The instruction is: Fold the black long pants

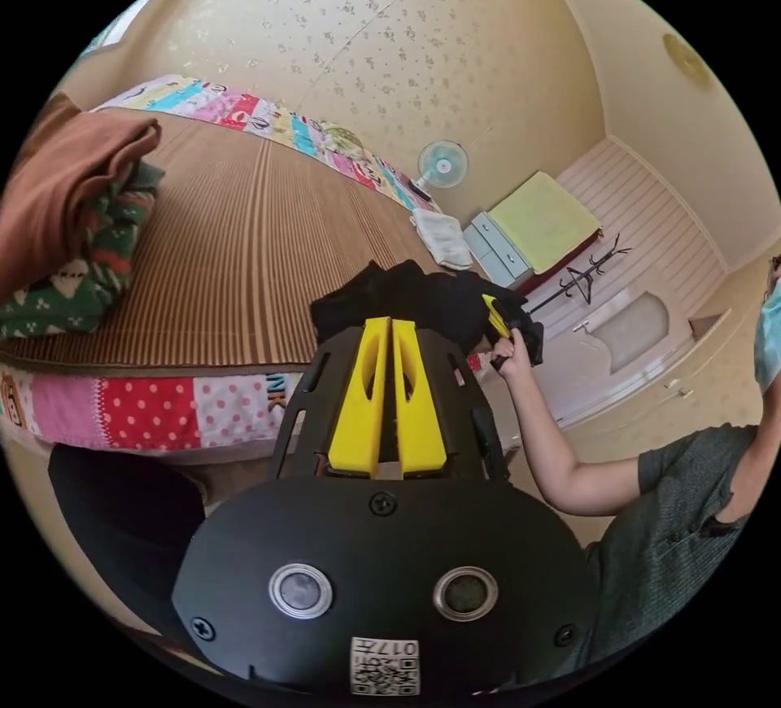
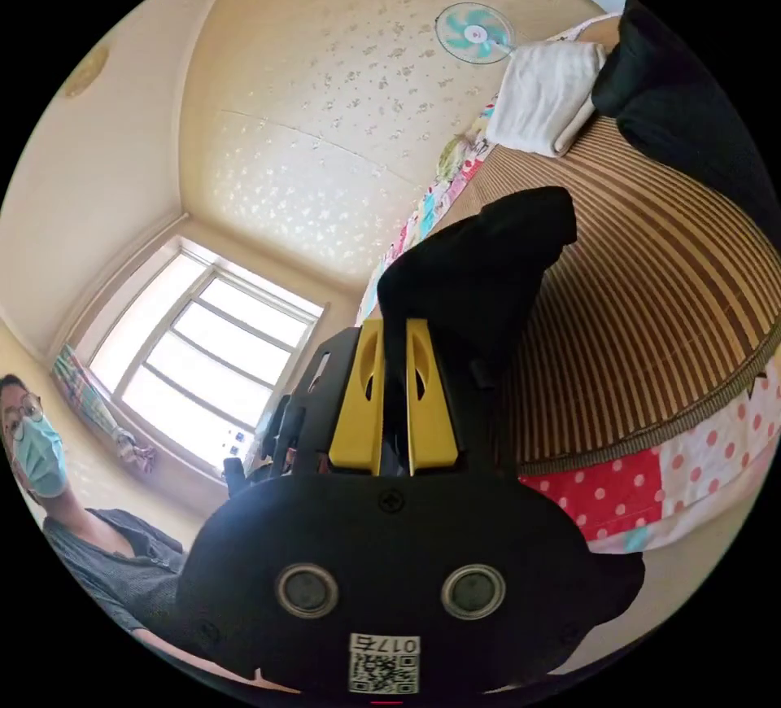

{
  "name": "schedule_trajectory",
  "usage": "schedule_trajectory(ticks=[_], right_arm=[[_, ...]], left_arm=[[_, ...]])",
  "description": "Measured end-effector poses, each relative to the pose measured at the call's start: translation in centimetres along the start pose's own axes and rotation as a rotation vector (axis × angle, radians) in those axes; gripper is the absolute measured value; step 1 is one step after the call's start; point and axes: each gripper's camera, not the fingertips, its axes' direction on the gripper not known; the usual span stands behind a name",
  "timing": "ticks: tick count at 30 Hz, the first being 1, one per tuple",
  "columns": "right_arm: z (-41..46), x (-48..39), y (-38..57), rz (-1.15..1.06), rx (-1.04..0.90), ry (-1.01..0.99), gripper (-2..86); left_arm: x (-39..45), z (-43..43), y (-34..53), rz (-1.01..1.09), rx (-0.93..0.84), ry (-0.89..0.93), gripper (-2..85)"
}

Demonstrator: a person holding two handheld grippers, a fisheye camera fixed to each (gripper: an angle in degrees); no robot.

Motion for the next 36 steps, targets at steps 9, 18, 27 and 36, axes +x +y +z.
schedule_trajectory(ticks=[9, 18, 27, 36], right_arm=[[15.0, -7.6, 8.5, -0.237, -0.532, 0.057, 2.7], [17.3, -6.7, 12.9, -0.244, -0.645, 0.110, 5.0], [19.4, -8.6, 17.9, -0.385, -0.694, 0.135, 14.6], [27.7, -10.7, 25.9, -0.602, -0.795, 0.457, 13.3]], left_arm=[[0.8, 7.6, -5.4, 0.037, -0.188, -0.076, 9.3], [-5.9, 7.4, -2.8, -0.201, -0.239, -0.057, 9.9], [-7.0, 7.5, -4.1, -0.215, -0.232, -0.037, 10.1], [-6.3, 6.6, -4.3, -0.190, -0.208, -0.064, 10.2]])
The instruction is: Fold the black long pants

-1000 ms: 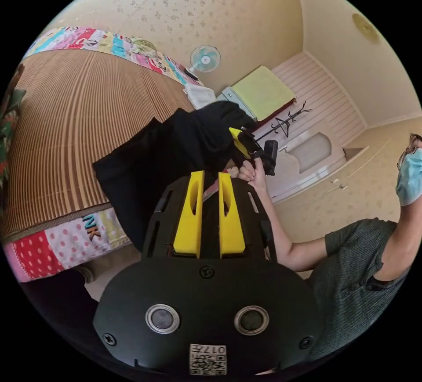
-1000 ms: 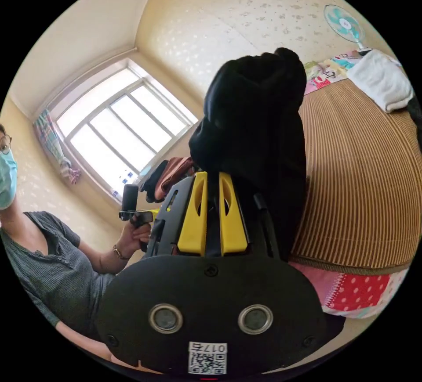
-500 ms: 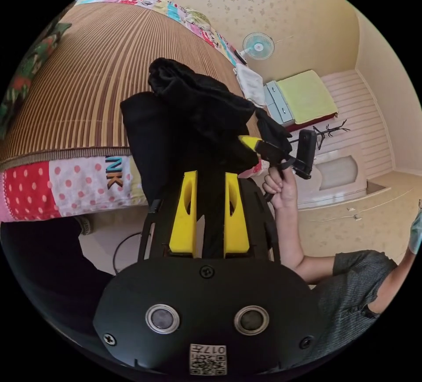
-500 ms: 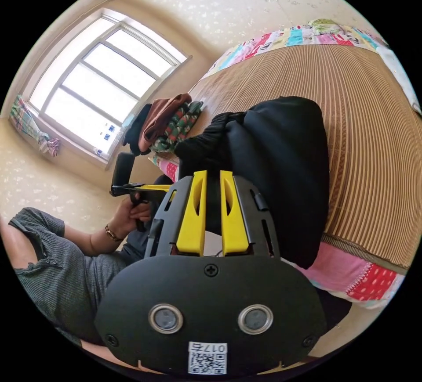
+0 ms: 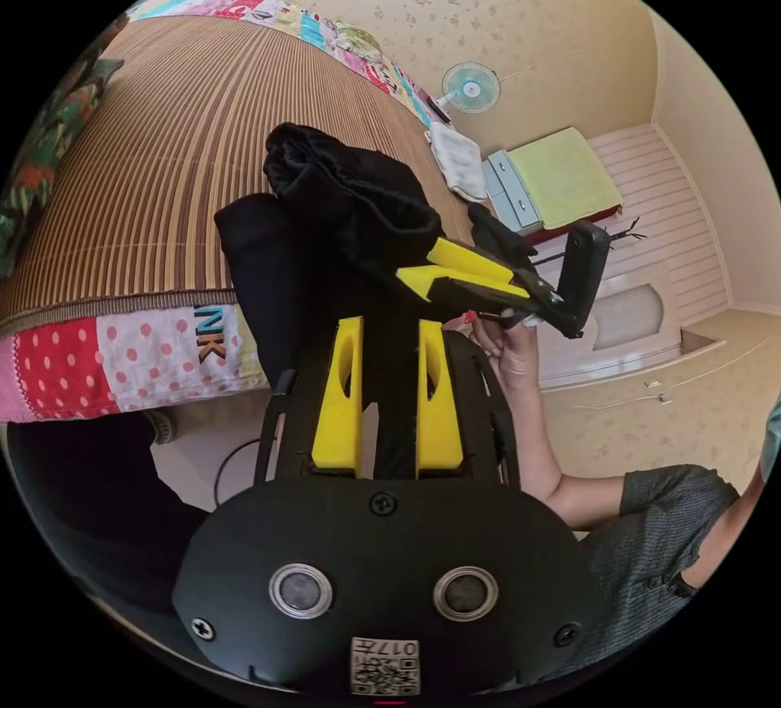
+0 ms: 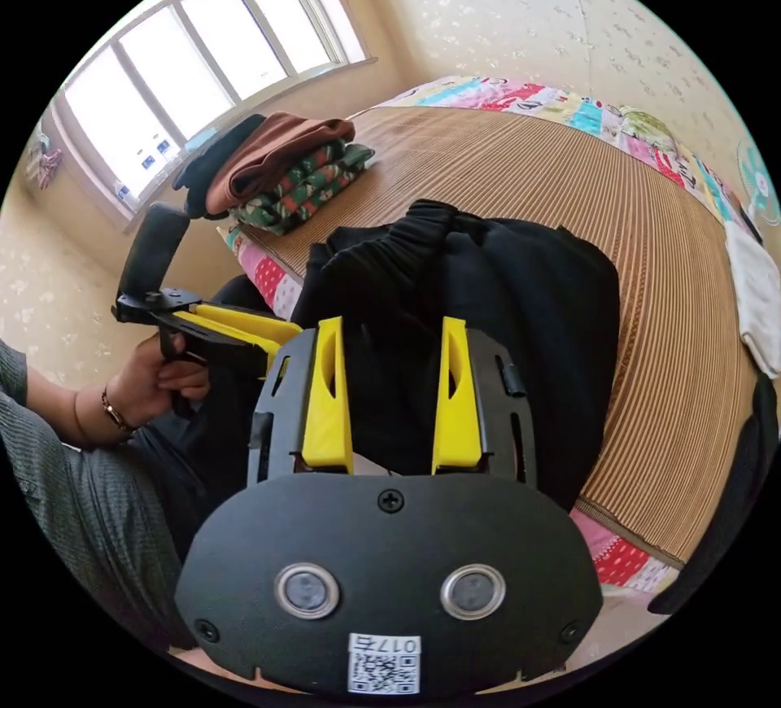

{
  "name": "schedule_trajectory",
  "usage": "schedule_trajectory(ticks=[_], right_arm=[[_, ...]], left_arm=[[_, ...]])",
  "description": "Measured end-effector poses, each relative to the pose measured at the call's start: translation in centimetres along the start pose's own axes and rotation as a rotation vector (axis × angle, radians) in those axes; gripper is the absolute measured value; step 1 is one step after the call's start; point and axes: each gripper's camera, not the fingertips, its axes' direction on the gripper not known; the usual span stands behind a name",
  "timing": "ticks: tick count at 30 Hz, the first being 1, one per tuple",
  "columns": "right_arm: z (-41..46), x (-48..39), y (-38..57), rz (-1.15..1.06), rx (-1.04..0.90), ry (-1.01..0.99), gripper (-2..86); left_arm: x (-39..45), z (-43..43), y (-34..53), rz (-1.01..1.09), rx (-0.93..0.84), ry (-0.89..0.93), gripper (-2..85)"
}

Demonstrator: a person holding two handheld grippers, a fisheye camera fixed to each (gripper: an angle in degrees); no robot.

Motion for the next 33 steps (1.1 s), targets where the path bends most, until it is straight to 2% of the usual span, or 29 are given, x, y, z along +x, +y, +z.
schedule_trajectory(ticks=[3, 9, 13, 19, 27, 31, 33], right_arm=[[-0.1, -1.7, 0.9, -0.006, 0.062, -0.035, 7.4], [-4.6, -2.6, 4.5, 0.159, 0.268, -0.094, 3.8], [-7.4, -5.7, 6.9, 0.152, 0.357, 0.018, 3.4], [-10.8, -11.5, 11.7, 0.119, 0.541, 0.149, 3.3], [-12.4, -19.5, 16.5, 0.075, 0.704, 0.352, 3.1], [-13.2, -21.9, 18.4, 0.060, 0.773, 0.342, 2.9], [-13.7, -23.5, 19.6, 0.031, 0.814, 0.325, 2.8]], left_arm=[[-0.4, -0.7, 0.5, -0.018, 0.021, 0.008, 10.5], [-1.1, -1.3, 2.0, -0.040, 0.109, 0.006, 10.9], [-1.1, -1.2, 3.5, -0.055, 0.214, 0.056, 11.1], [-0.2, 1.4, 4.5, -0.060, 0.125, 0.075, 12.7], [1.4, 1.7, 8.6, -0.090, 0.150, -0.042, 14.5], [2.5, 0.5, 11.3, -0.046, 0.205, -0.147, 15.1], [3.6, -1.1, 13.1, 0.010, 0.295, -0.200, 16.5]])
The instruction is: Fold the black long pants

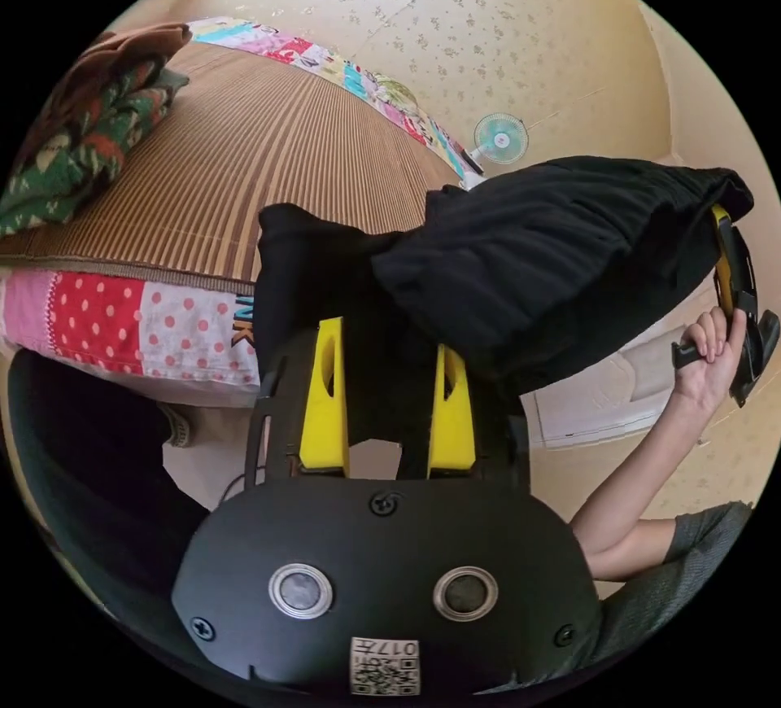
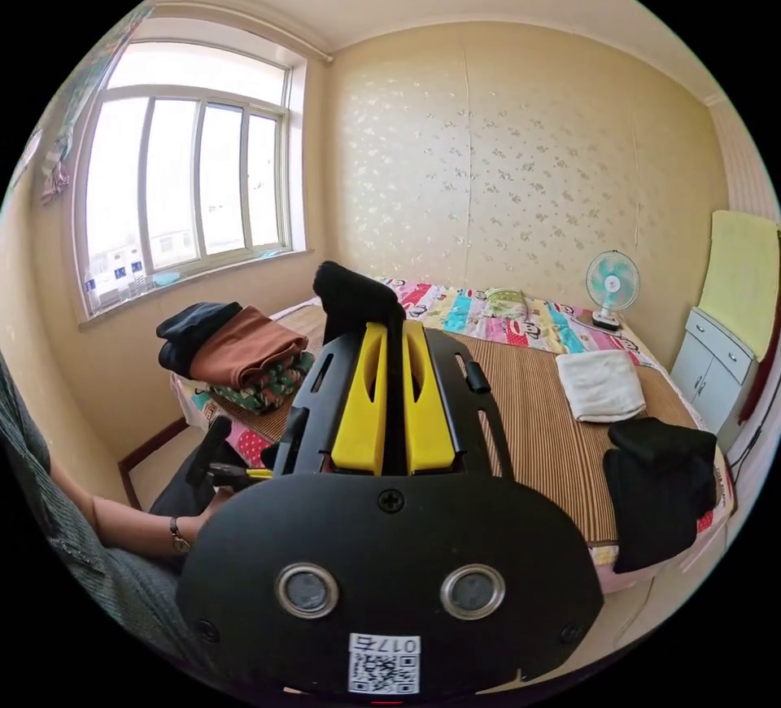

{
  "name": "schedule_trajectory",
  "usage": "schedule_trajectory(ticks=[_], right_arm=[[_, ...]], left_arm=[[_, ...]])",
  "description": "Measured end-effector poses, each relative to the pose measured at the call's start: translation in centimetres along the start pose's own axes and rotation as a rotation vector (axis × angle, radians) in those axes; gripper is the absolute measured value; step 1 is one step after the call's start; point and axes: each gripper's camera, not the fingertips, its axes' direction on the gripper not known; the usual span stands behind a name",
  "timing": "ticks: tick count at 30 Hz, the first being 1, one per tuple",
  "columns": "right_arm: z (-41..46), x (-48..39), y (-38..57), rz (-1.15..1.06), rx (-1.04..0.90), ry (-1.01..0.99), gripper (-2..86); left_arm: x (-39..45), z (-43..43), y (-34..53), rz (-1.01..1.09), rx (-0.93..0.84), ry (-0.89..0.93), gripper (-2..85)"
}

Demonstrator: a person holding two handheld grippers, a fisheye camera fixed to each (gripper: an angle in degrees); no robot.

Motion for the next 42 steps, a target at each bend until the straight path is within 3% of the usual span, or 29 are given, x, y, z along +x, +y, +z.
schedule_trajectory(ticks=[7, 10, 13, 14, 20, 29, 33, 38, 42], right_arm=[[-5.5, -2.6, 0.2, -0.060, 0.102, -0.034, 2.8], [-7.9, -2.2, -0.3, -0.055, 0.141, -0.085, 2.8], [-9.8, -1.4, -1.1, -0.043, 0.178, -0.147, 2.9], [-10.6, -1.1, -1.5, -0.034, 0.192, -0.159, 2.9], [-14.0, -0.6, -2.9, 0.002, 0.279, -0.252, 2.9], [-17.4, -4.0, -5.1, -0.084, 0.342, -0.255, 2.9], [-17.6, -4.6, -5.0, -0.106, 0.291, -0.237, 2.9], [-16.4, -3.0, -3.0, -0.001, 0.251, -0.305, 2.8], [-15.1, 0.0, -2.1, 0.078, 0.311, -0.341, 3.0]], left_arm=[[3.3, -8.7, 1.2, 0.285, 0.300, -0.042, 19.5], [4.1, -12.6, 1.8, 0.388, 0.434, 0.034, 19.3], [4.3, -16.6, 2.4, 0.423, 0.577, 0.121, 11.7], [4.0, -18.5, 2.6, 0.429, 0.652, 0.210, 4.3], [2.7, -24.0, 1.5, 0.321, 0.731, 0.500, -0.8], [2.6, -30.9, 4.7, 0.312, 0.842, 0.559, -1.0], [3.0, -33.8, 7.1, 0.331, 0.909, 0.504, -1.0], [2.9, -33.7, 9.3, 0.300, 0.880, 0.438, -1.0], [3.2, -31.8, 8.7, 0.309, 0.817, 0.497, -1.0]])
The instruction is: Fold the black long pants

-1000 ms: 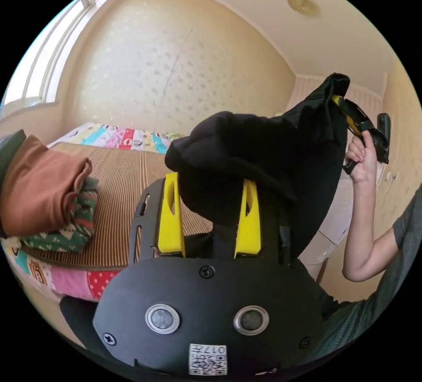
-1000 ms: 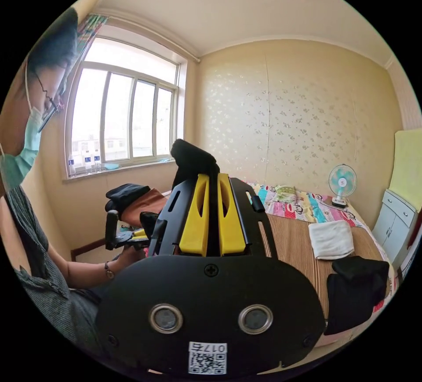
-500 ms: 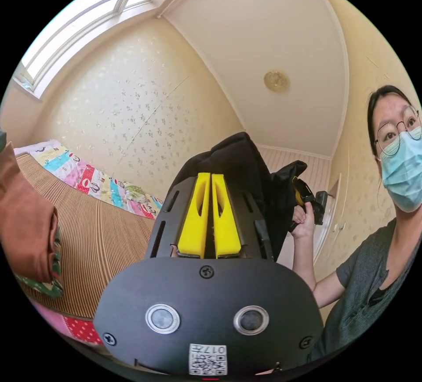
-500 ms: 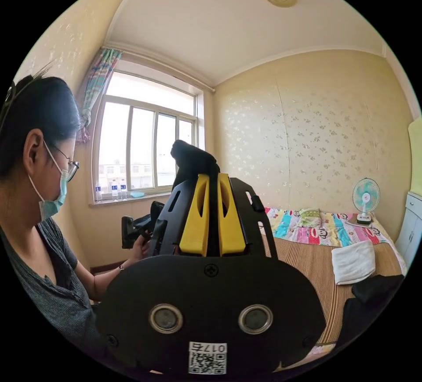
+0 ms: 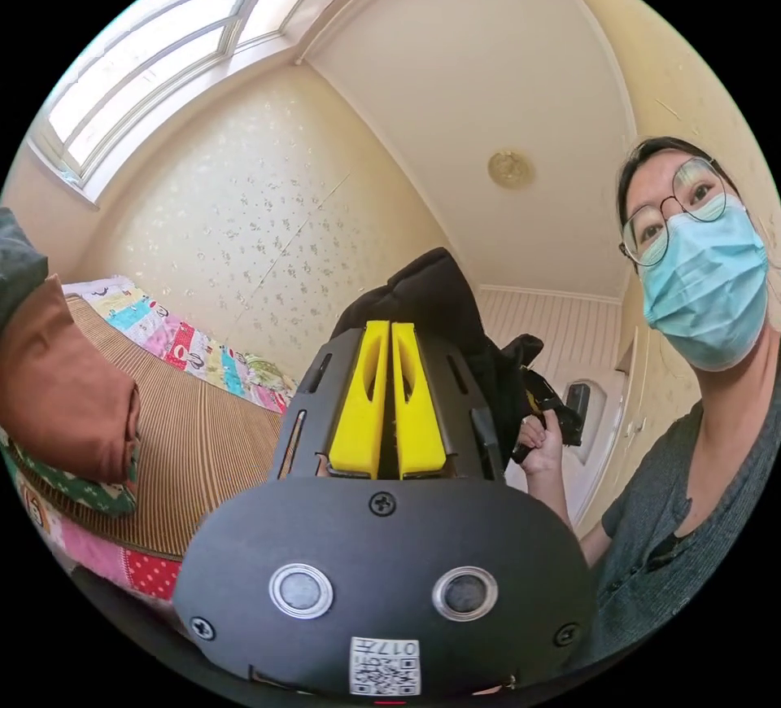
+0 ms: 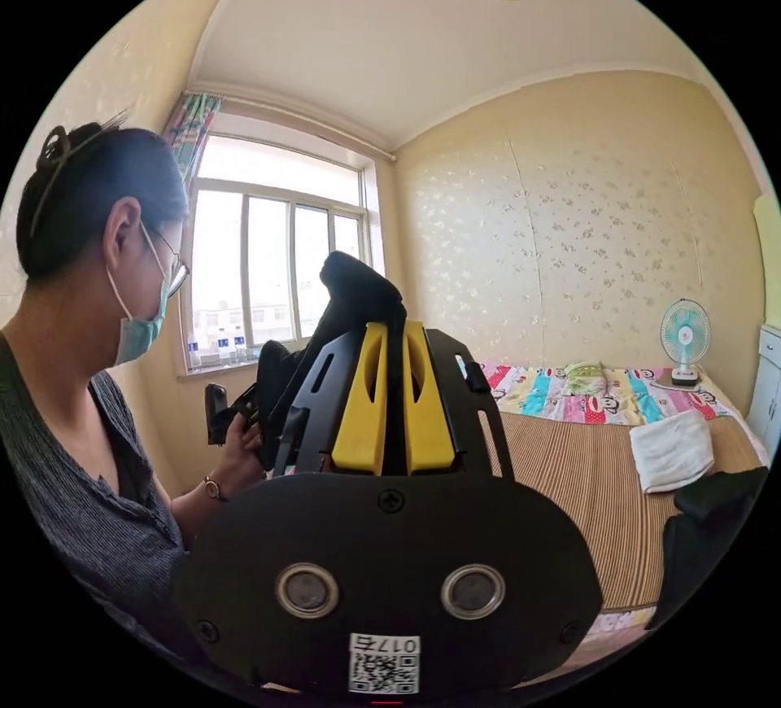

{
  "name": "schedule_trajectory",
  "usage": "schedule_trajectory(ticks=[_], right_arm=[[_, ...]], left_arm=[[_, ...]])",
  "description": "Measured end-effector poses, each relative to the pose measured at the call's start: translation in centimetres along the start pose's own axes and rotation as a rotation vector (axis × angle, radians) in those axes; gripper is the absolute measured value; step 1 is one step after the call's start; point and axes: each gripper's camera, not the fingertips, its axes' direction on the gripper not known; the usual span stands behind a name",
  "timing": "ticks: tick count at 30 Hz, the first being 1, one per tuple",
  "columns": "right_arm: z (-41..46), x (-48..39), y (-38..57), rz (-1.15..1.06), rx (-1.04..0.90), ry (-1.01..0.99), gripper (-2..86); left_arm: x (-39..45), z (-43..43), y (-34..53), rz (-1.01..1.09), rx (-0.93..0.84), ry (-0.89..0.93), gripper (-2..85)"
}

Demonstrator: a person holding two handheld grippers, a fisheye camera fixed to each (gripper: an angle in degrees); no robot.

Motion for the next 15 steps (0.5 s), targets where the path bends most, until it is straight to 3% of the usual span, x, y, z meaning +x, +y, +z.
schedule_trajectory(ticks=[4, 8, 10, 11, 13, 14, 15], right_arm=[[3.1, 5.1, -2.0, 0.127, 0.004, 0.021, 3.1], [15.8, 13.8, -14.4, 0.005, -0.155, 0.169, 3.5], [23.9, 20.4, -23.0, -0.004, -0.213, 0.273, 4.0], [28.5, 25.7, -28.5, 0.074, -0.256, 0.333, 4.4], [32.5, 32.1, -33.7, 0.216, -0.329, 0.421, 6.2], [34.1, 34.8, -34.9, 0.320, -0.385, 0.473, 7.5], [35.6, 36.4, -35.0, 0.383, -0.429, 0.484, 8.6]], left_arm=[[-1.9, 4.2, -1.5, -0.038, -0.028, 0.074, -1.0], [-7.8, 17.9, -11.1, -0.126, -0.184, 0.177, -0.9], [-11.3, 26.5, -19.2, -0.102, -0.206, 0.107, -0.8], [-13.2, 31.0, -24.4, -0.023, -0.138, 0.025, -0.6], [-15.2, 36.7, -30.5, 0.122, -0.160, -0.173, -0.1], [-17.4, 39.1, -32.6, 0.029, -0.220, -0.328, 0.9], [-19.6, 40.8, -33.3, -0.065, -0.297, -0.370, 2.5]])
